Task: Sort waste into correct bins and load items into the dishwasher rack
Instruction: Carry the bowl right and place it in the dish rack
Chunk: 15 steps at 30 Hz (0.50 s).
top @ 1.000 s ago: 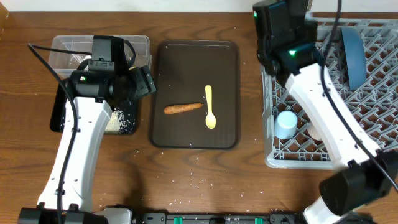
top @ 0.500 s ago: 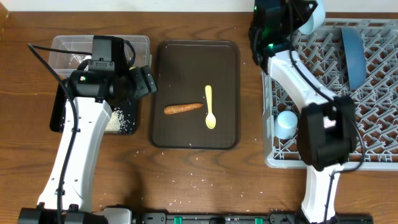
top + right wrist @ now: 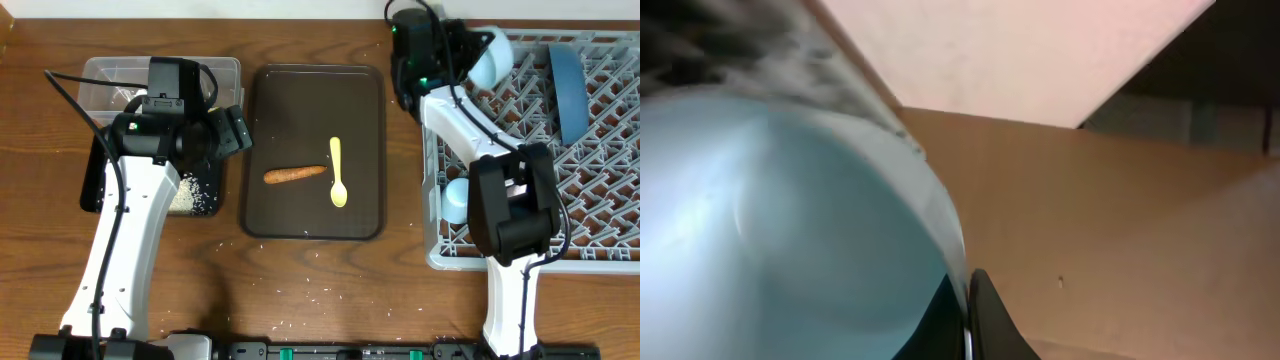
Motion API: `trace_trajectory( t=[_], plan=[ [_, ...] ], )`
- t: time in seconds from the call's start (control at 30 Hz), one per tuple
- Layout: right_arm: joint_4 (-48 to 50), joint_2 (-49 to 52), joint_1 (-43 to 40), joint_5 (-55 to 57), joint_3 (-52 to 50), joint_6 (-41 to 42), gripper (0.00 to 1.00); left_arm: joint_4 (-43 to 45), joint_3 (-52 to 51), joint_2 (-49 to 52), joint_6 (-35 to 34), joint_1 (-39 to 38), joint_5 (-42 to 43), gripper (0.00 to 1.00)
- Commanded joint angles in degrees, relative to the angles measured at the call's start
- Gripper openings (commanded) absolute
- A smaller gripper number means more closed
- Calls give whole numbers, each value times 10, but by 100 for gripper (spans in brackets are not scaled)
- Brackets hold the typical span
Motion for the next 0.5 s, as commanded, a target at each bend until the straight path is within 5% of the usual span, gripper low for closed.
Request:
trace_trajectory(
  t=[0.0, 0.17, 0.47],
  plan=[
    [-44, -2, 9, -16, -2, 109, 1, -1, 4, 2, -1, 2, -3, 89],
    [-85, -2, 19, -16, -2, 155, 2, -1, 4, 2, -1, 2, -3, 89],
    [-186, -2, 73, 4, -2, 153, 51, -1, 4, 2, -1, 2, -3, 89]
  ],
)
